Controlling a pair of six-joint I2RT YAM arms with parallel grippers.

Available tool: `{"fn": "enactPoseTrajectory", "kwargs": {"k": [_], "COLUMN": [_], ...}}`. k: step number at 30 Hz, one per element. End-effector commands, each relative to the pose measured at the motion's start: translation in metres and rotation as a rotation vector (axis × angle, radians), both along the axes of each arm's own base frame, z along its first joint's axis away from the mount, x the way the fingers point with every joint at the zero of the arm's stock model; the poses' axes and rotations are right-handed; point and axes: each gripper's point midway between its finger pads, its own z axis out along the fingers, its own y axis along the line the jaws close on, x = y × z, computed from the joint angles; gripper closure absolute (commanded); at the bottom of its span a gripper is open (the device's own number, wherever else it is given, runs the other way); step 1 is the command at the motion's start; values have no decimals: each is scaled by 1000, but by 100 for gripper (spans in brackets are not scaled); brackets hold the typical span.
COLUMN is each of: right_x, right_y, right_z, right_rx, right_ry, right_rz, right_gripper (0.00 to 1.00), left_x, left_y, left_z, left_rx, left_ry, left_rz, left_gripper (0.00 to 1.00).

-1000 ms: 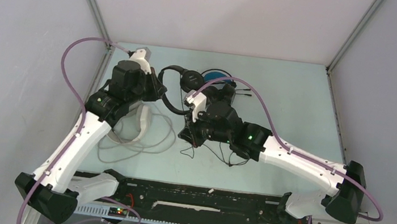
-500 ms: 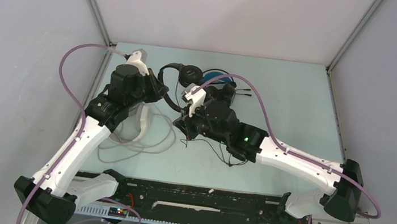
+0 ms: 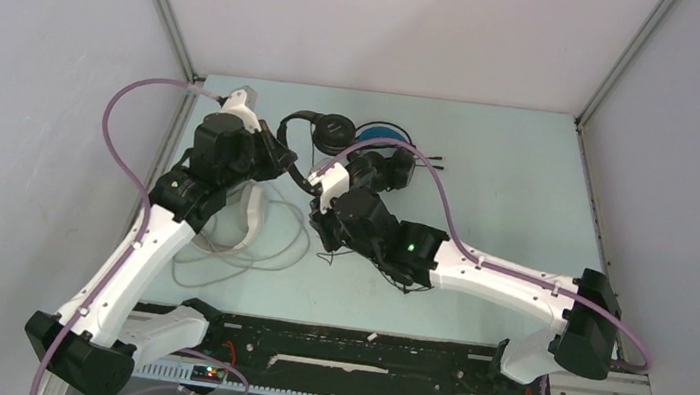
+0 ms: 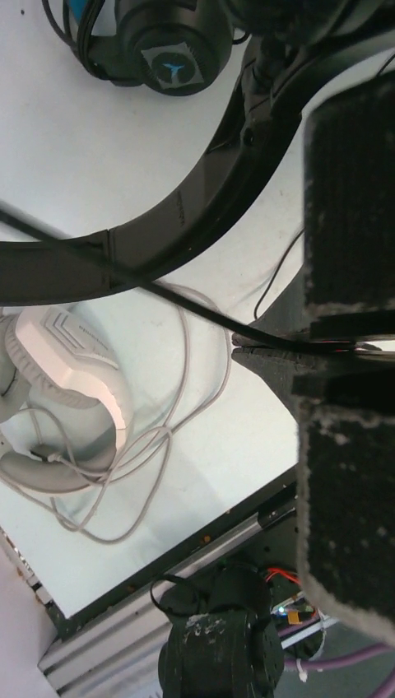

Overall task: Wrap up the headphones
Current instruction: Wrap the headphones cable around the headphones.

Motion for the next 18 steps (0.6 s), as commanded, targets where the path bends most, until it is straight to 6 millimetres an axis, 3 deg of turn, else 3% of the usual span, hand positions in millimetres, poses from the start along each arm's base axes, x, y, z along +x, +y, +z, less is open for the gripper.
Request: {"fn": "enactPoseTrajectory", "kwargs": {"k": [1, 10, 14, 18], "right_x": [3, 5, 8, -2], "right_y": [-3, -13, -25, -20], "right_z": [15, 25, 19, 15], "right_rx": [-3, 75, 103, 151], "right_ry": [-72, -250, -310, -381], "right_rz": [-30, -13, -38, 53], "right_gripper": [96, 91, 89, 77], "left_x": [0, -14, -16, -21], "left_y": [-9, -7, -7, -12], "left_z": [33, 56, 61, 70], "left_rx": [-117, -118, -116, -150], "left_ry": [-68, -90, -85, -86], "left_rz": [-26, -64, -66, -93], "left_gripper": [100, 100, 100, 100]}}
